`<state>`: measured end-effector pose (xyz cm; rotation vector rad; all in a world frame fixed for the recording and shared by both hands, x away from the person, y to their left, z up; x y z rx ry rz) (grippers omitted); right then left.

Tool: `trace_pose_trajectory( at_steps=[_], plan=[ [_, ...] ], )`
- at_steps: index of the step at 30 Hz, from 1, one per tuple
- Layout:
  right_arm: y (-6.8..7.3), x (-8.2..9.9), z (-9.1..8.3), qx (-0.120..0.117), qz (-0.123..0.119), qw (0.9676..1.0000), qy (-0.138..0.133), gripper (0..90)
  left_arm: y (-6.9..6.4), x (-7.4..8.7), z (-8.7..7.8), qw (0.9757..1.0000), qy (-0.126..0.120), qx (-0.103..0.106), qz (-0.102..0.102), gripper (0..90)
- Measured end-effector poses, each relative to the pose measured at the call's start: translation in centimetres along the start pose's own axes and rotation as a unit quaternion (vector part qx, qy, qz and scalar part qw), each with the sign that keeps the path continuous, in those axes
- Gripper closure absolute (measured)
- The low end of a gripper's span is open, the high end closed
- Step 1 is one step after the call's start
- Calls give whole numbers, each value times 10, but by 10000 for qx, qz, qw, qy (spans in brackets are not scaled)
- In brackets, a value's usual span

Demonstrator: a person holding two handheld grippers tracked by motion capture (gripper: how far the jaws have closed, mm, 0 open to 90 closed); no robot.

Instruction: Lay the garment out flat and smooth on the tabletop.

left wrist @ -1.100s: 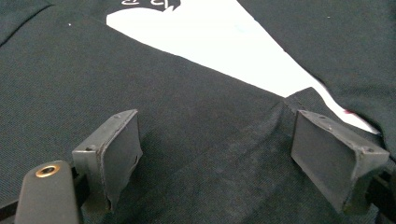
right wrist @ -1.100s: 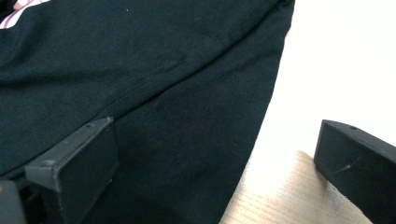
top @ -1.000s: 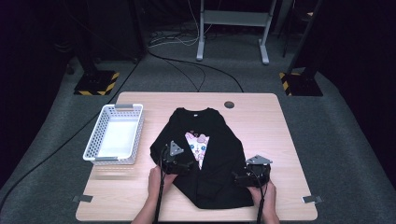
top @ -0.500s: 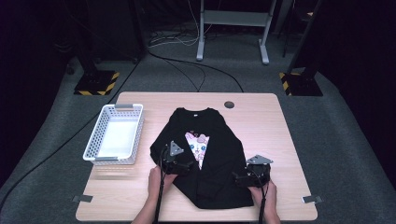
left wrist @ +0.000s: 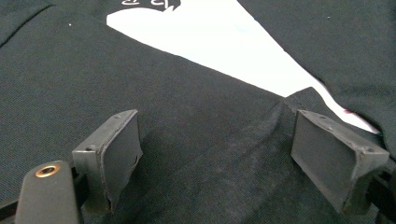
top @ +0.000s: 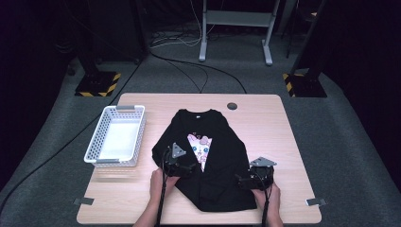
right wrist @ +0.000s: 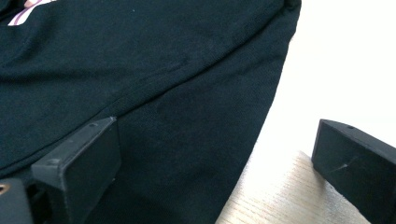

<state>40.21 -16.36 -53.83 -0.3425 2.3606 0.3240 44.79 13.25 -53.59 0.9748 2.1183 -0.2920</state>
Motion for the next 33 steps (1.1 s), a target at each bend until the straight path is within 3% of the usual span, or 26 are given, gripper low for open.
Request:
trace_pose_trajectory(
  at_steps=[15, 21, 26, 28, 30, 33],
  plan=[
    [1, 0, -1, -39, -40, 10000, -35, 42, -1, 0, 0, 10000, 6, -9, -44, 156],
    [0, 0, -1, -30, -23, 10000, -35, 43, -6, -7, -1, 9996, 138, 138, -225, 43],
    [0, 0, -2, -24, -7, 10000, -43, 49, -20, -26, -1, 9998, 79, 79, -145, 172],
    [0, 0, -2, -21, -7, 10000, -48, 51, -25, -31, 2, 9996, 87, 175, -185, 210],
    [0, 0, -2, -15, -5, 10000, -63, 58, -27, -32, 6, 9995, 232, 94, -200, 290],
    [-1, 0, -2, -7, 1, 10000, -80, 70, -30, -29, 10, 9987, 427, 151, -230, 388]
  ],
)
Point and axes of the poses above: each handheld gripper's, and its own axes: z roughly forward along the jaws, x roughly out of its underside, y roughly to its left, the point moved 4 cm from there along z, roughly forward along the jaws, and after that the axes turned 9 degrees about z, right-handed, at the moved point
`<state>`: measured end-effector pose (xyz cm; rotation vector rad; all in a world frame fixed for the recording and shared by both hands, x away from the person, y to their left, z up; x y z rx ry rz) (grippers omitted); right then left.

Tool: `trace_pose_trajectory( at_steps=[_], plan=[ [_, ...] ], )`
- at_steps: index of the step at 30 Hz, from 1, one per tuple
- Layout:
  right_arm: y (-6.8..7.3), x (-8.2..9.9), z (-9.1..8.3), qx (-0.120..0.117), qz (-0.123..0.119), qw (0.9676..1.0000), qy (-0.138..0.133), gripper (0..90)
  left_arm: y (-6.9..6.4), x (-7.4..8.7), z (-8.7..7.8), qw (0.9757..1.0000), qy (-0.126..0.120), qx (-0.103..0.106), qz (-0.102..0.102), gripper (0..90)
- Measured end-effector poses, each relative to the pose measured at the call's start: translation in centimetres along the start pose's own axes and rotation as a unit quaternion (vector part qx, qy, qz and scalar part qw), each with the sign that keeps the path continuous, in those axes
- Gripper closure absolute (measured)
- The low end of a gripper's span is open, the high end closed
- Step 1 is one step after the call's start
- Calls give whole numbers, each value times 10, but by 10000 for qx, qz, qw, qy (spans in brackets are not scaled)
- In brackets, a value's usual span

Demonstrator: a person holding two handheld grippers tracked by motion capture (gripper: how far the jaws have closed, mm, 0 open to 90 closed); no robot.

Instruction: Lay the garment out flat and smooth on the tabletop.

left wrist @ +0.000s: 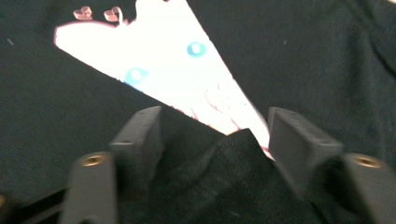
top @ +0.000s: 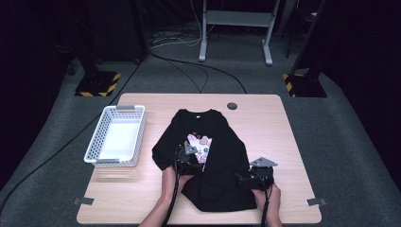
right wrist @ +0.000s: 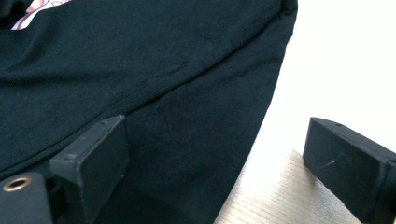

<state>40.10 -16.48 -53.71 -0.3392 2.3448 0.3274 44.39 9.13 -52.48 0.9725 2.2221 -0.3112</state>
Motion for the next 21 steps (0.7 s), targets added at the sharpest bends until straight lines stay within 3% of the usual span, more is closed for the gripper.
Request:
trace_pose_trajectory(
  at_steps=[2, 6, 12, 17, 21],
  plan=[
    [0, 0, 0, 0, 4, 10000, -3, 71, -2, 1, -1, 10000, -29, -23, 19, 420],
    [0, 0, 0, 9, 15, 10000, -10, 78, -5, 5, -5, 10000, -31, -17, 79, 586],
    [0, 0, 0, 18, 29, 10000, -17, 82, -8, 11, -10, 9997, -178, 37, 151, 753],
    [0, 0, 0, 16, 23, 10000, -21, 85, -8, 17, -14, 9995, -315, 83, 42, 804],
    [0, 0, 0, 15, 24, 10000, -21, 85, -9, 21, -18, 9995, -287, 79, 62, 810]
  ],
)
Point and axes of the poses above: each handheld gripper's, and its own axes: z roughly forward along the jaws, x roughly out of its underside, y roughly to its left, the point moved 4 cm from there along z, roughly forward along the jaws, and after that the axes turned 9 degrees about z, right-handed, at the moved point
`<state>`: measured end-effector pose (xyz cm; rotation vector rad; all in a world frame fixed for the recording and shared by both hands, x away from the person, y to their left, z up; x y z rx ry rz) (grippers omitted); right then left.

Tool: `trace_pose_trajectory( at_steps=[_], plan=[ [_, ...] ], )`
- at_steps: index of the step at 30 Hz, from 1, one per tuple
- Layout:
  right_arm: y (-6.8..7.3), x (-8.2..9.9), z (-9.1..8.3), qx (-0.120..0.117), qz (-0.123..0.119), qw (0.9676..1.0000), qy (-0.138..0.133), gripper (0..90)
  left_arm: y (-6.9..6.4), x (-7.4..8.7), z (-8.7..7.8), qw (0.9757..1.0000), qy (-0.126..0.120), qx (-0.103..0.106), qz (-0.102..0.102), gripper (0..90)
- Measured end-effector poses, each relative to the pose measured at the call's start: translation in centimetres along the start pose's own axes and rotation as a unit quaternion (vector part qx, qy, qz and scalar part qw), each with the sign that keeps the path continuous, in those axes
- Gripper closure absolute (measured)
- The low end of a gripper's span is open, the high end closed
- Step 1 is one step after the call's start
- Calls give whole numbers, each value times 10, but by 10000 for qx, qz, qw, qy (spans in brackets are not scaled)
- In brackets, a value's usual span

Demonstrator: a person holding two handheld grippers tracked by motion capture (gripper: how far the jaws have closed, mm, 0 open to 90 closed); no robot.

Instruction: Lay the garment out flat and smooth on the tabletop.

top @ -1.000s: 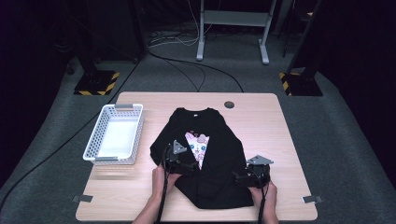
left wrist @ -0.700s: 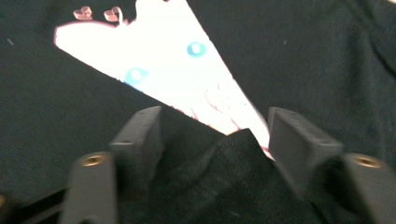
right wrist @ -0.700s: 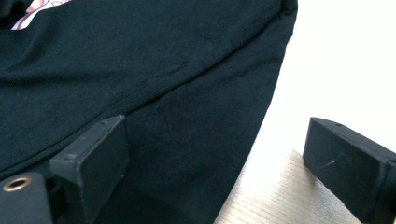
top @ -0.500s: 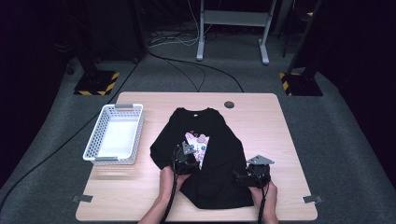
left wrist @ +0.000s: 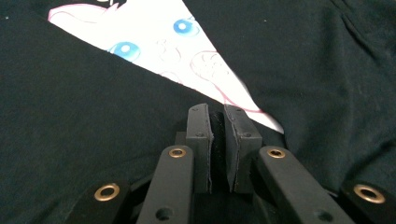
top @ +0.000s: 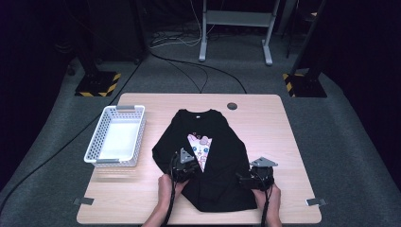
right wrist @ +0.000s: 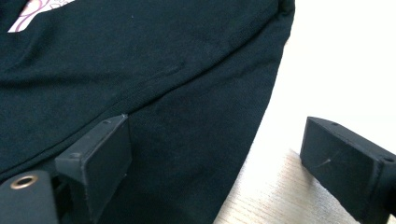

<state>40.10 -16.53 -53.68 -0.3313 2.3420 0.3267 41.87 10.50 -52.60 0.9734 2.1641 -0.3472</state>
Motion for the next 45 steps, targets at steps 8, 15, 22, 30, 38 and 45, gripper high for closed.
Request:
trace_pose_trajectory(
  at_steps=[8, 15, 22, 30, 38, 45],
  plan=[
    [0, 0, 0, 1, 0, 10000, -7, 90, 2, 5, -11, 10000, 23, 72, -11, 809],
    [0, 0, 0, 2, 0, 10000, -6, 90, 3, 9, -25, 10000, -55, 48, -11, 808],
    [0, 0, 0, 1, -1, 10000, -7, 90, 3, 12, -35, 10000, -51, 54, 54, 808],
    [0, 0, 0, -1, -3, 10000, -7, 90, -2, 17, -45, 9999, -99, 52, 102, 807],
    [0, 0, 0, -12, -10, 10000, -8, 92, -2, 27, -52, 9999, -87, 76, 84, 806],
    [0, 0, 0, -17, -17, 10000, -10, 96, -3, 38, -60, 9996, -142, 226, -16, 803]
  ],
)
Point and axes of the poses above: each handheld gripper's, and its own axes: z roughly forward along the jaws, x roughly out of its underside, y roughly to its left, the point moved 4 cm from there along z, roughly forward along the jaws, and after that the axes turned 9 degrees about z, right-handed, at the moved point
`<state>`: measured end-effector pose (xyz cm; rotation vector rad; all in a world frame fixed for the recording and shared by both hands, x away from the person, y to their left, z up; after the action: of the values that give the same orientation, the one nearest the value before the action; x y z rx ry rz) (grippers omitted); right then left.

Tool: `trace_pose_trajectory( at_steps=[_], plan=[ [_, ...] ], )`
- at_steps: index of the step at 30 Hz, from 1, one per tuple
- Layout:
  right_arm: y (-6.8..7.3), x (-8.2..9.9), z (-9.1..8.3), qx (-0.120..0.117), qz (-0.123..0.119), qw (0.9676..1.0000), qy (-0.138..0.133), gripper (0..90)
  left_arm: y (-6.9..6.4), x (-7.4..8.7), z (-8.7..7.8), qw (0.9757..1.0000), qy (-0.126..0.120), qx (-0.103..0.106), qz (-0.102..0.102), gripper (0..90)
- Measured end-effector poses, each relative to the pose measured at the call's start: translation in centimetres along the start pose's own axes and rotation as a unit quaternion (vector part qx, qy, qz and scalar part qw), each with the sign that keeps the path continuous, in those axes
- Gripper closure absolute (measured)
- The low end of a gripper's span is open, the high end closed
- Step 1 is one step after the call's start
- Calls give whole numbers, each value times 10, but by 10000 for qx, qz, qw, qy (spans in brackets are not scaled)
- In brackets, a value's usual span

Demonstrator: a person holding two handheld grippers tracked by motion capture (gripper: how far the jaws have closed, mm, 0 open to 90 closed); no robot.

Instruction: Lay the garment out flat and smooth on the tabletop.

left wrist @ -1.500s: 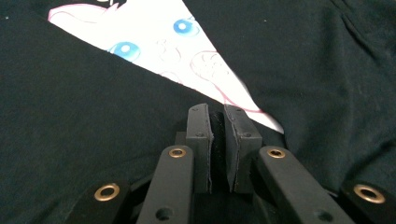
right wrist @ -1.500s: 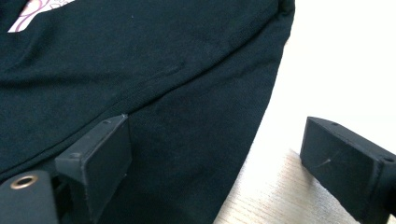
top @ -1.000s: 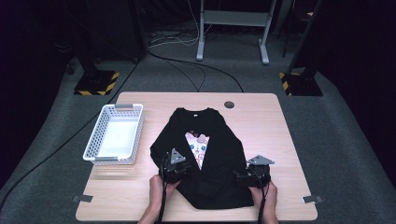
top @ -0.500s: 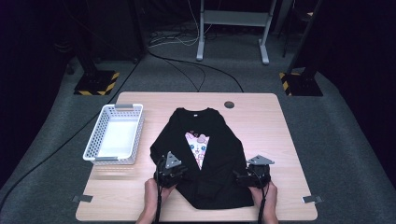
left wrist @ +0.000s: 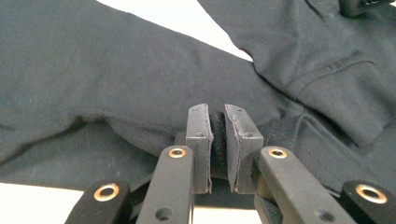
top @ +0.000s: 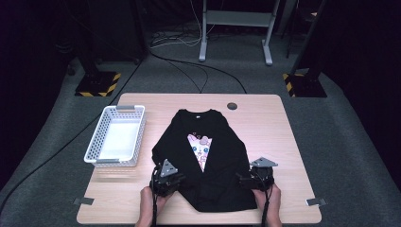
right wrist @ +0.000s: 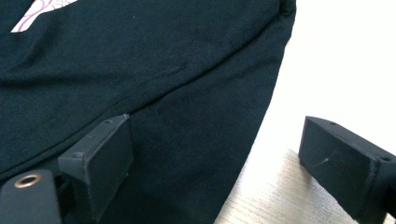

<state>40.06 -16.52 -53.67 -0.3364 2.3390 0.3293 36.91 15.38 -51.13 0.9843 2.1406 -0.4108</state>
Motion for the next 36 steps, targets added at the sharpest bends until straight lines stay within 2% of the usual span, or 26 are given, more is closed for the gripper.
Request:
trace_pose_trajectory(
  at_steps=[4, 14, 20, 24, 36],
  plan=[
    [0, 0, 0, -15, -18, 10000, 0, 98, 2, 6, -6, 10000, -9, 23, -81, 804],
    [0, 0, 0, -28, -30, 10000, 1, 99, 2, 12, -17, 10000, -26, -27, -41, 804],
    [0, 0, 0, -42, -38, 10000, 0, 102, 0, 24, -24, 9999, -68, -9, -104, 804],
    [0, 0, 0, -54, -49, 10000, -1, 104, 0, 32, -27, 9999, 67, -66, -135, 805],
    [0, -1, 1, -79, -72, 9999, 1, 106, -1, 53, -45, 9996, 213, -95, -179, 790]
  ],
)
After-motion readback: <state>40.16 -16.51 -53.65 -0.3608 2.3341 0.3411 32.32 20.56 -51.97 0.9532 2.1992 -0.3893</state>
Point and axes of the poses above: each handheld gripper's, and its own axes: z roughly forward along the jaws, x roughly out of its underside, y roughly to its left, the point moved 4 cm from there along z, roughly forward along the jaws, and after that the axes turned 9 degrees about z, right-handed, at the moved point
